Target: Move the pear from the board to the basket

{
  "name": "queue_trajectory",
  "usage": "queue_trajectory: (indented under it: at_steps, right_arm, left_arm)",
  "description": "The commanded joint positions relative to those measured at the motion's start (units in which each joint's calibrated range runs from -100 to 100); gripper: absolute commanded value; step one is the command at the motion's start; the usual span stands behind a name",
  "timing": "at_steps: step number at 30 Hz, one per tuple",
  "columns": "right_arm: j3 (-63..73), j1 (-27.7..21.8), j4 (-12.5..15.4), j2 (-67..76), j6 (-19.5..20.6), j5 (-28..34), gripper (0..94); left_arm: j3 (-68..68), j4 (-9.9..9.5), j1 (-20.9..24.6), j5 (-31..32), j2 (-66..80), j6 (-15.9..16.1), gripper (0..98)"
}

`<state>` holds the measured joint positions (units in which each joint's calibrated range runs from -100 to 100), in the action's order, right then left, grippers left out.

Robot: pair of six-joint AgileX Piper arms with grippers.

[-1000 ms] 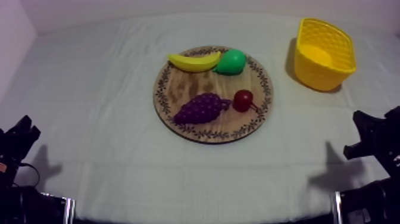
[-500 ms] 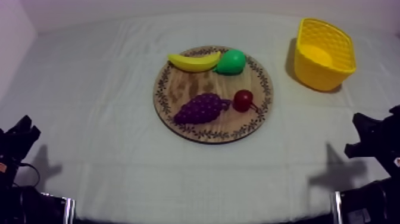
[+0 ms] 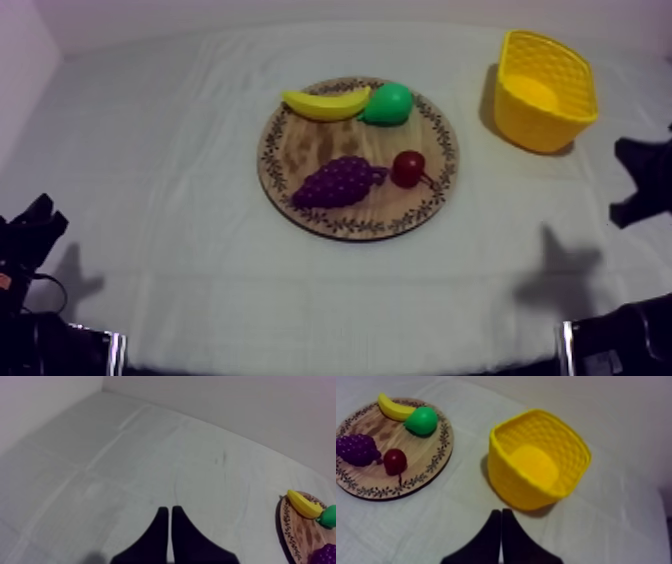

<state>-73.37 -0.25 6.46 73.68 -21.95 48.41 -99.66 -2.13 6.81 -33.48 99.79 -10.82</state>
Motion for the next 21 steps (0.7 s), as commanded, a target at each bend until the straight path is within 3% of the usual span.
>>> queue_trajectory:
  at_steps: [1,11,21]
  right_arm:
    - [12.98,0.57,0.12,-9.64,-1.19,1.38,0.4]
    - [38.50,5.54,0.51,-30.25,-4.59,10.15,0.6]
    - [49.95,15.54,-5.15,-48.92,-2.23,8.67,1.6]
  left_arm:
    - [0.00,0.01,0.03,0.01,0.04,-0.02,0.1]
    - [0.00,0.01,0.03,0.01,0.04,0.00,0.1]
    - [0.00,0.01,0.03,0.01,0.04,-0.03,0.1]
